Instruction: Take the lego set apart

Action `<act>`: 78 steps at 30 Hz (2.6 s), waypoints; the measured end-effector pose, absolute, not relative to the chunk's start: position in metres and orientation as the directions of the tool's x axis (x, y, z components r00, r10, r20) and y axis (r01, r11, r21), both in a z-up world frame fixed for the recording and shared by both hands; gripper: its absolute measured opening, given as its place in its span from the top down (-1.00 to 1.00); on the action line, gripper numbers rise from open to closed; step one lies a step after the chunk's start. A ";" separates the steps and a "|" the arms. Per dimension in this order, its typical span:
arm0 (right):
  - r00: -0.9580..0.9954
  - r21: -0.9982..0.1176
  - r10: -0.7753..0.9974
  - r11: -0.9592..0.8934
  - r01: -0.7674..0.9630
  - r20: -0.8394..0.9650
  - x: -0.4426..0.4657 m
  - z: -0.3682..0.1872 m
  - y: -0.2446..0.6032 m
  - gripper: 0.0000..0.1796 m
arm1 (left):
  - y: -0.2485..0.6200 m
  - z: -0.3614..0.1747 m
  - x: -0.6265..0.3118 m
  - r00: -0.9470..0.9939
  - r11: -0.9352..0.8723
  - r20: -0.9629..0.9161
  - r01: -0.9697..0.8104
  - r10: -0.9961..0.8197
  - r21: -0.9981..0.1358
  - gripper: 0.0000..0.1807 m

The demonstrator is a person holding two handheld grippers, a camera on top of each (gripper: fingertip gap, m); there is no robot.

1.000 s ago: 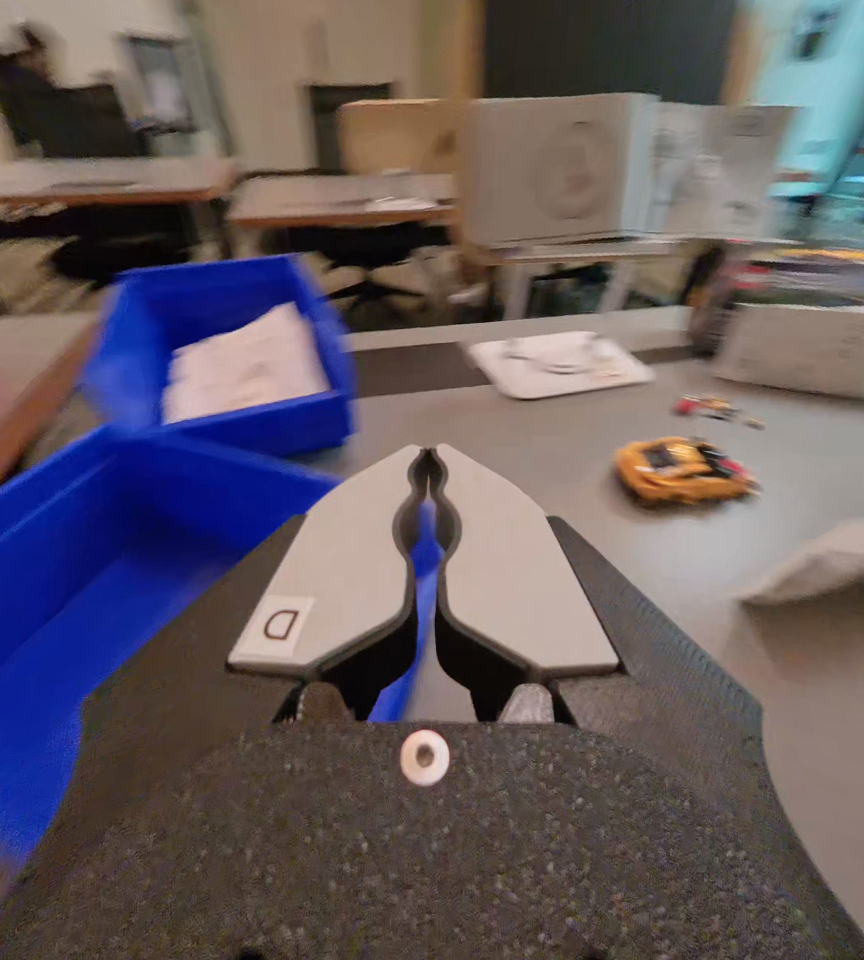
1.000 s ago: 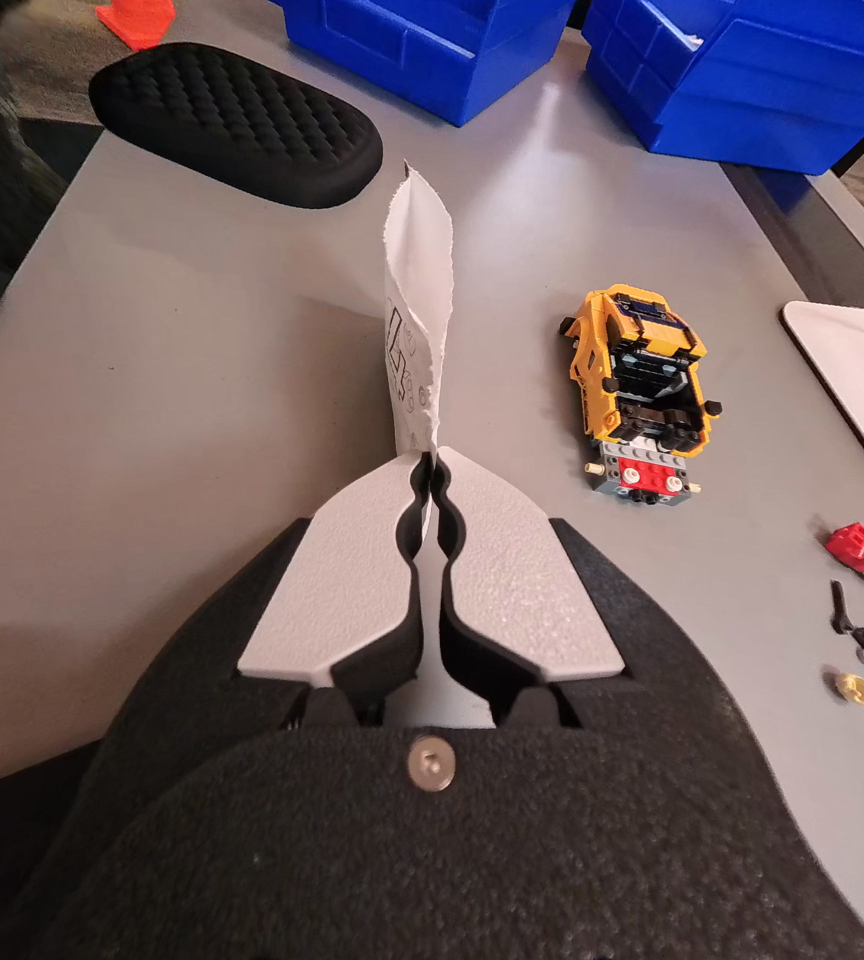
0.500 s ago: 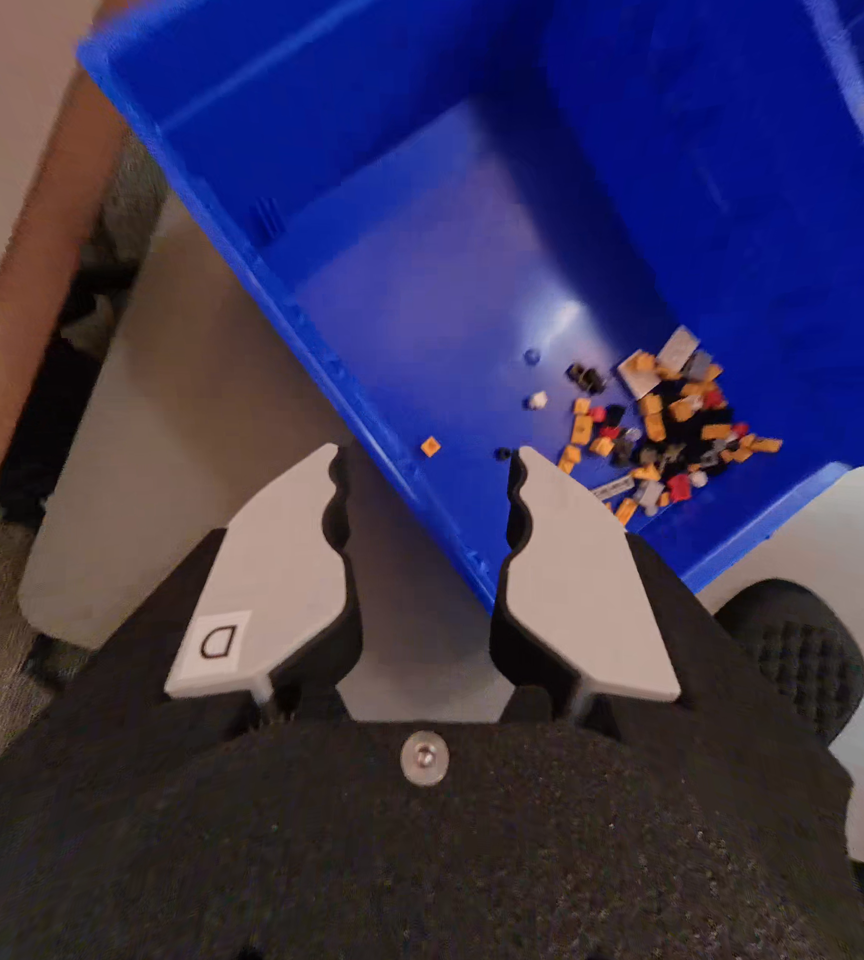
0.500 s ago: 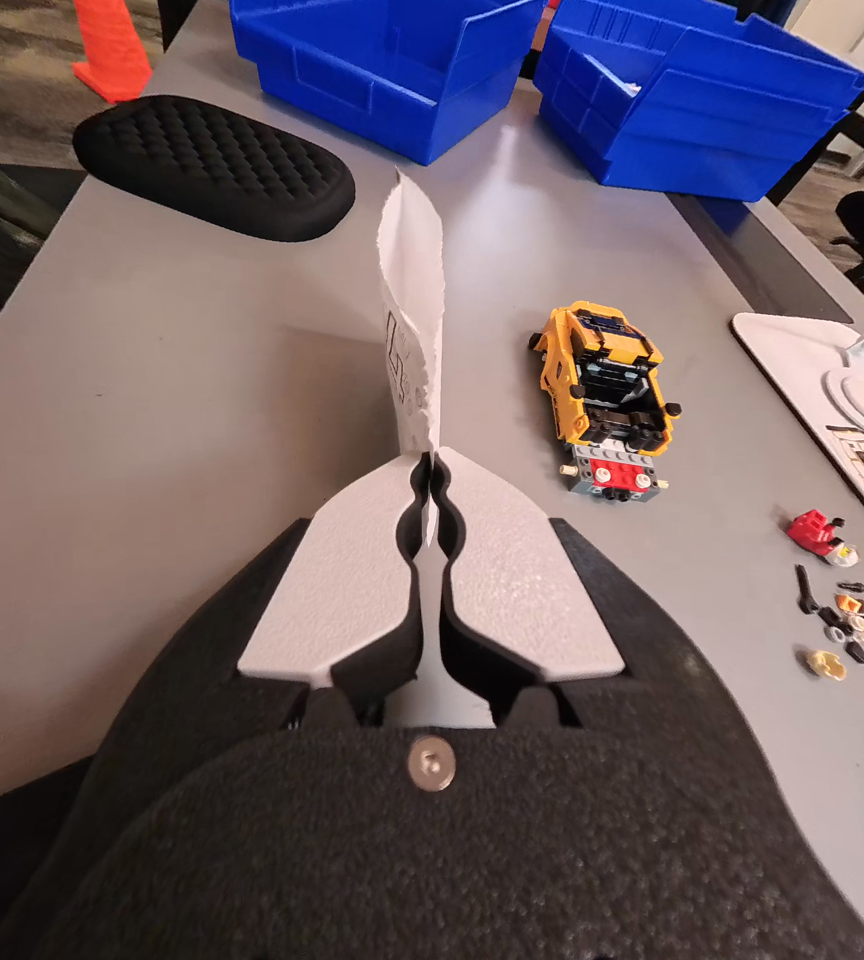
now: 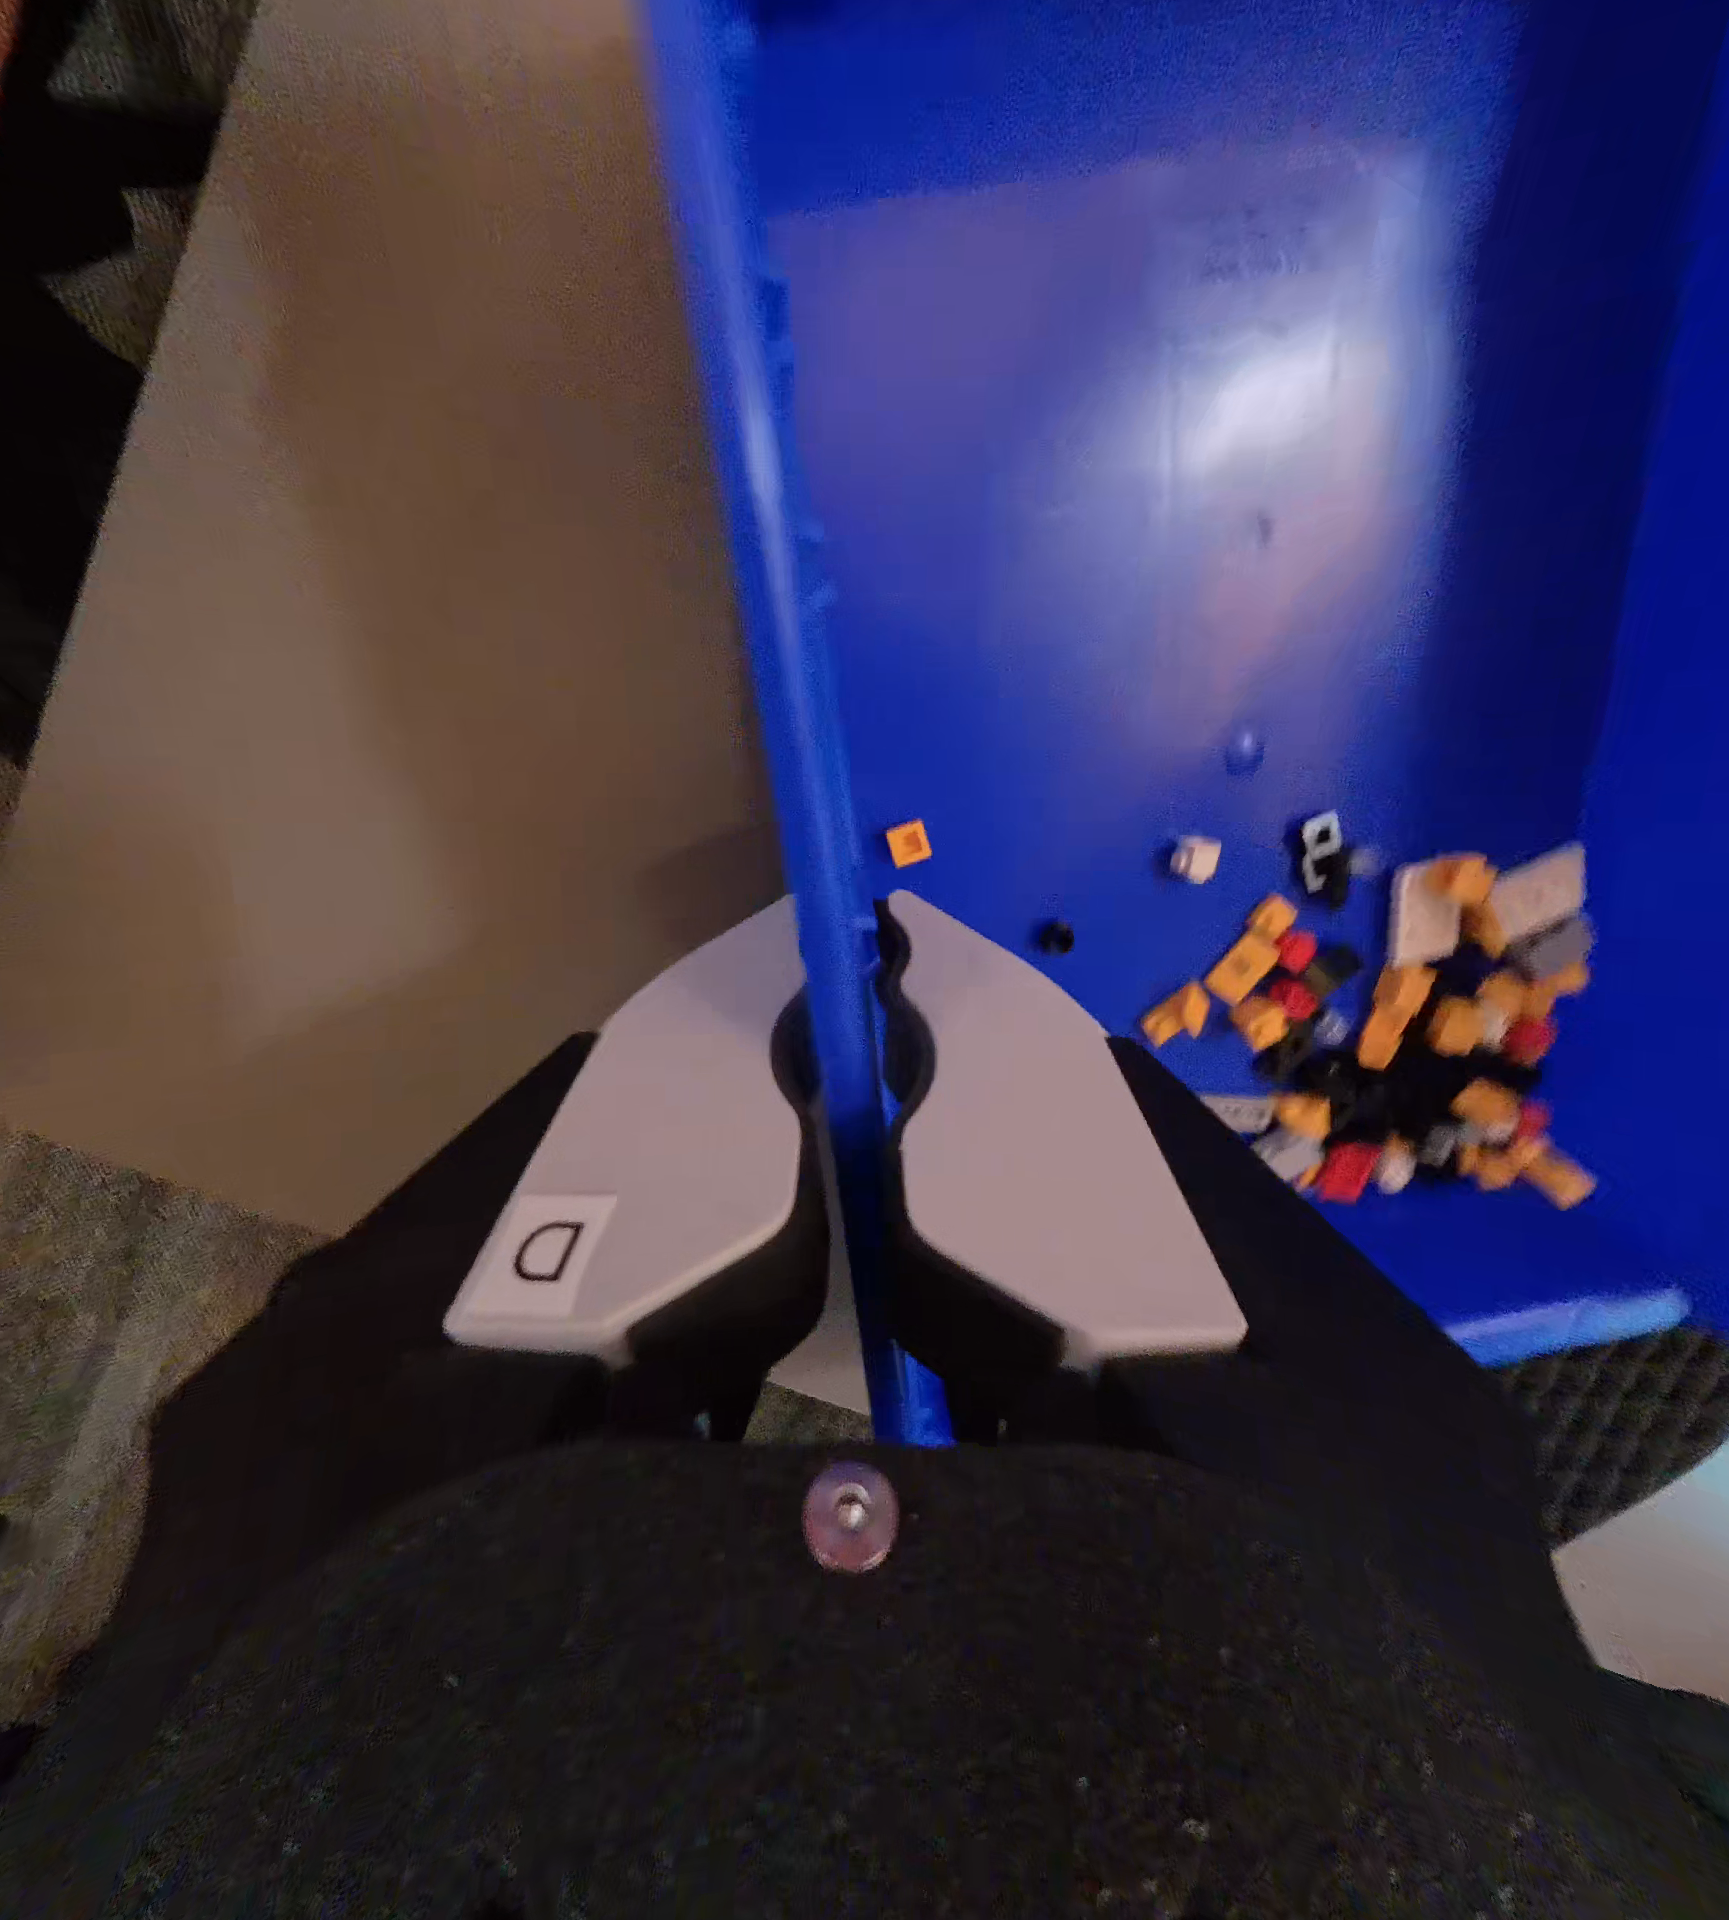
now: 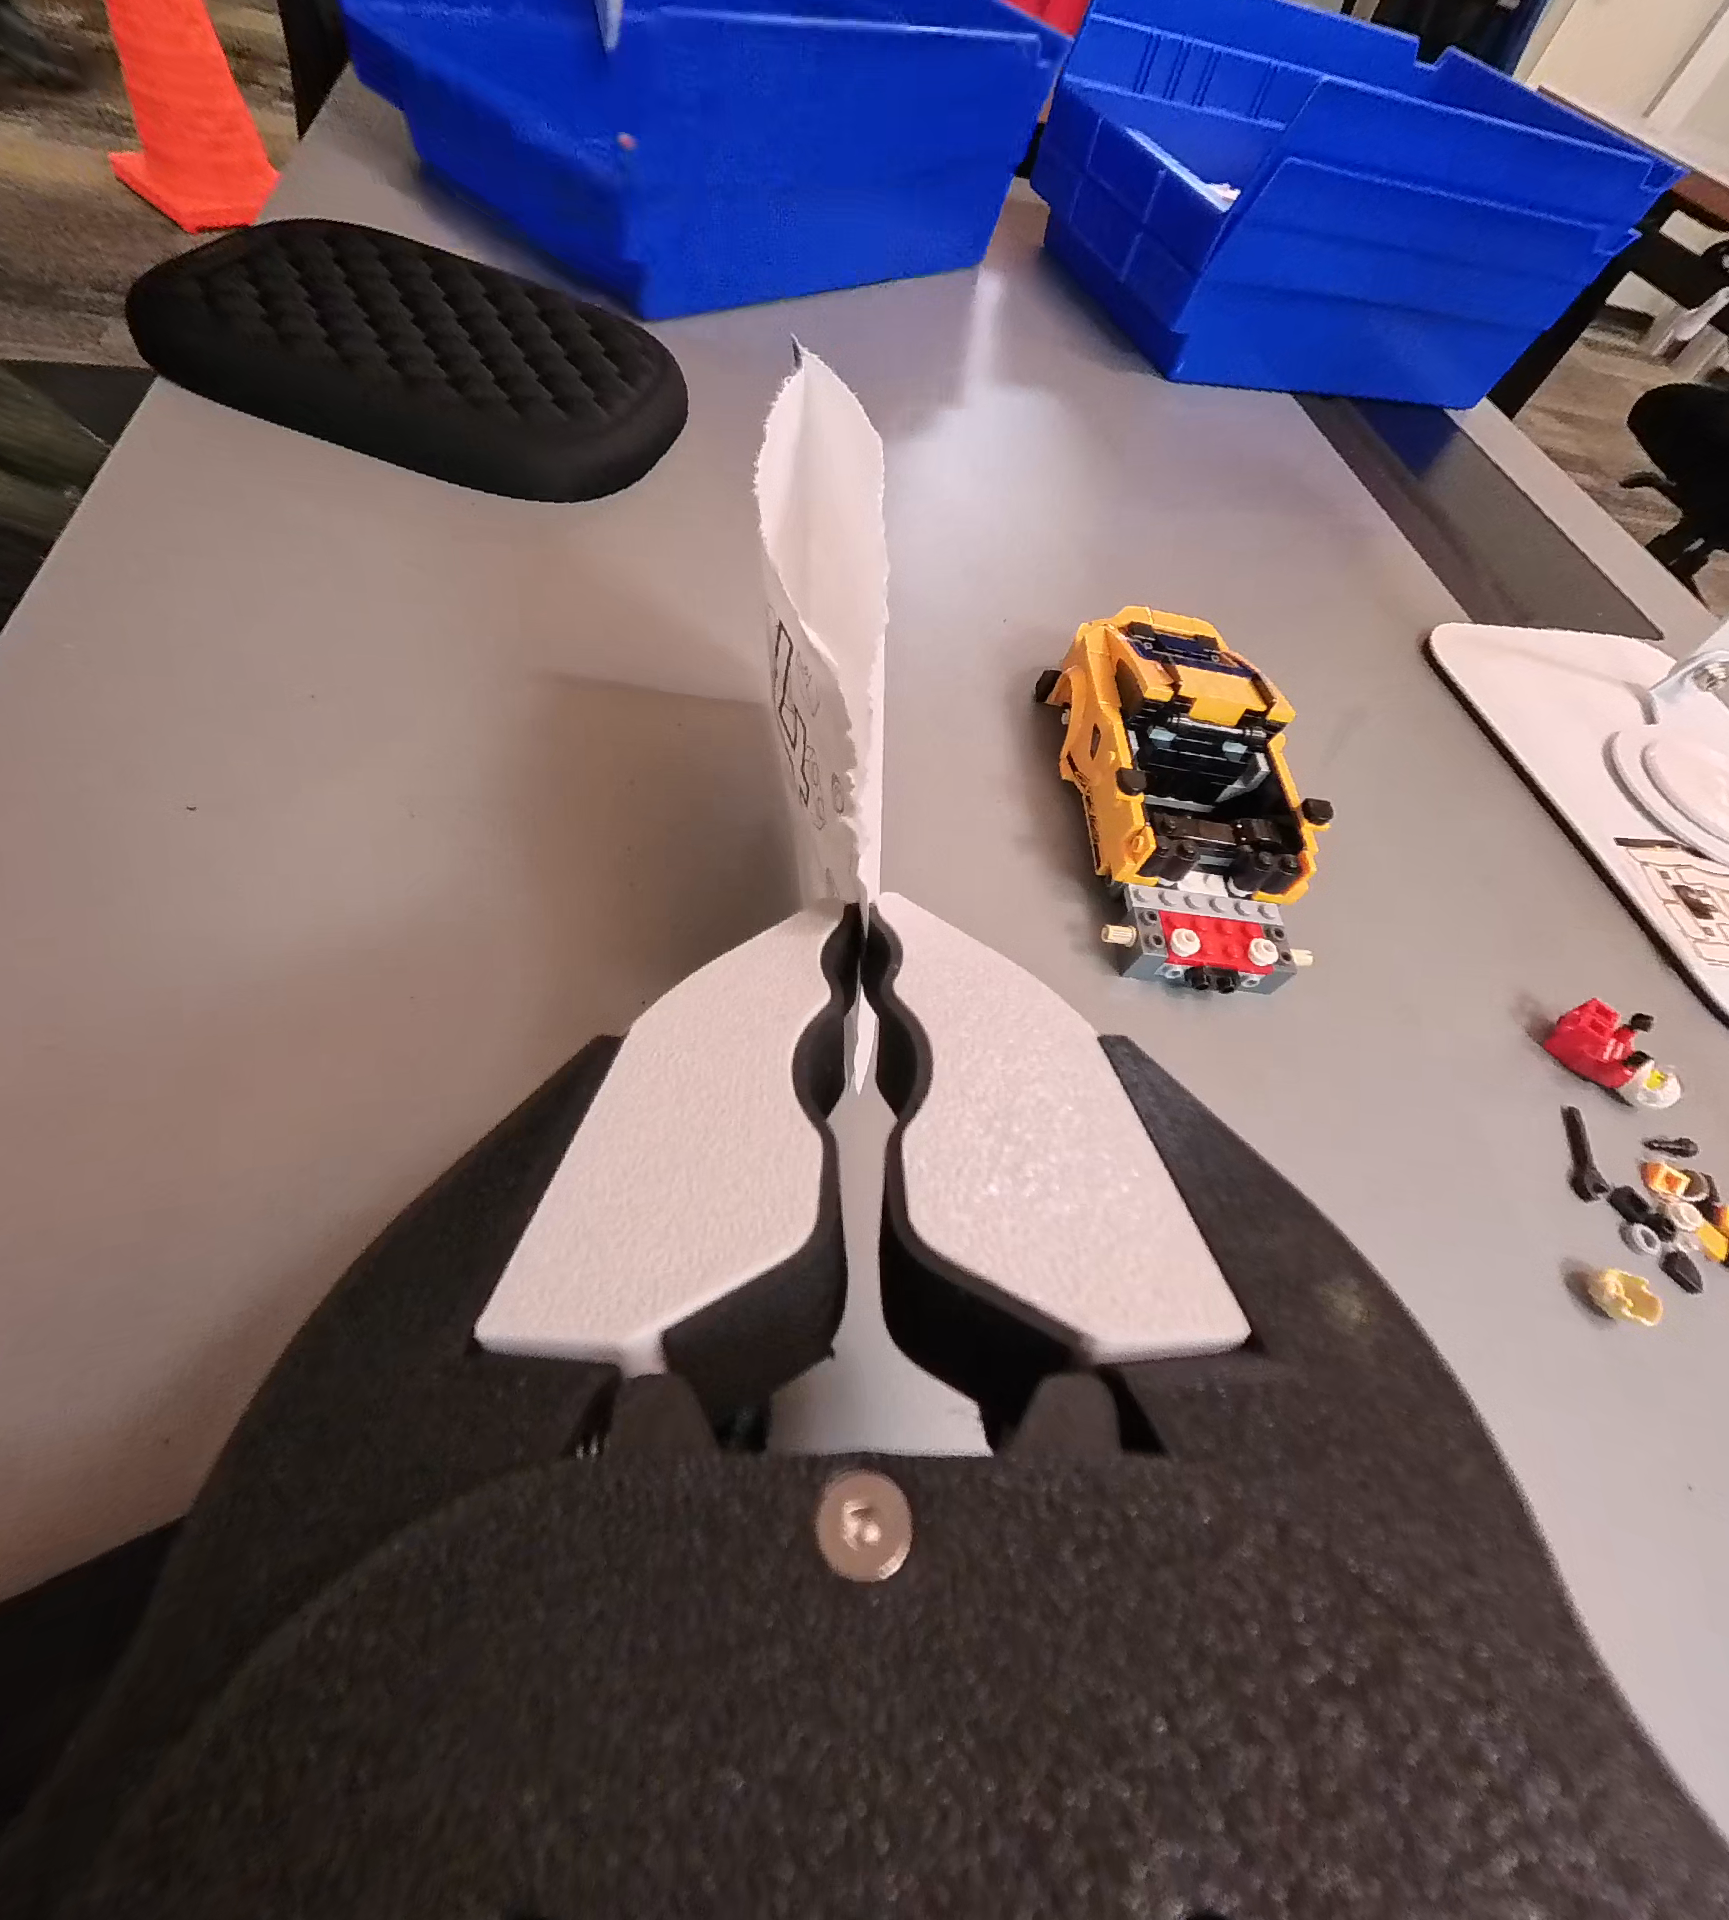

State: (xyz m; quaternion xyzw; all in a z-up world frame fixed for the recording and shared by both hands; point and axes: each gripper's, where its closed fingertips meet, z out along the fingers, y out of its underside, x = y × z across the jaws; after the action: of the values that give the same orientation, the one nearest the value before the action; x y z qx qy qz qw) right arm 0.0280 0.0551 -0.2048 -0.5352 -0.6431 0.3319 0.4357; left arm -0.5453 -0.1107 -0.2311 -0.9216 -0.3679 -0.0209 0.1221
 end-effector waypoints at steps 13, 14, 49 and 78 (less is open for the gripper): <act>-0.043 -0.892 0.981 0.191 0.409 0.191 0.027 -0.207 0.057 1.00 | -0.074 -0.148 -0.518 0.884 -0.766 0.048 0.428 0.465 -0.479 0.93; -0.043 -0.892 0.981 0.191 0.410 0.190 0.027 -0.207 0.057 1.00 | -0.068 -0.137 -0.510 0.898 -0.768 0.030 0.391 0.438 -0.508 0.93; -0.195 -0.886 0.981 0.088 0.456 -0.003 -0.038 -0.215 0.030 1.00 | 0.147 -0.038 -0.284 0.998 -0.572 -0.026 -0.055 -0.058 -0.819 0.90; -0.043 -0.835 0.975 -0.164 0.525 -0.218 -0.051 -0.217 0.041 1.00 | 0.138 -0.010 -0.250 0.997 -0.403 -0.083 -0.077 -0.002 -0.912 0.90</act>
State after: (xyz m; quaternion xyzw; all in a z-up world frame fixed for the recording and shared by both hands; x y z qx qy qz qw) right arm -0.0513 0.0413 -0.2173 -0.6375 -0.5883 0.4188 0.2686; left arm -0.2504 0.1379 -0.0100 -0.8369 0.0239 0.0343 0.5458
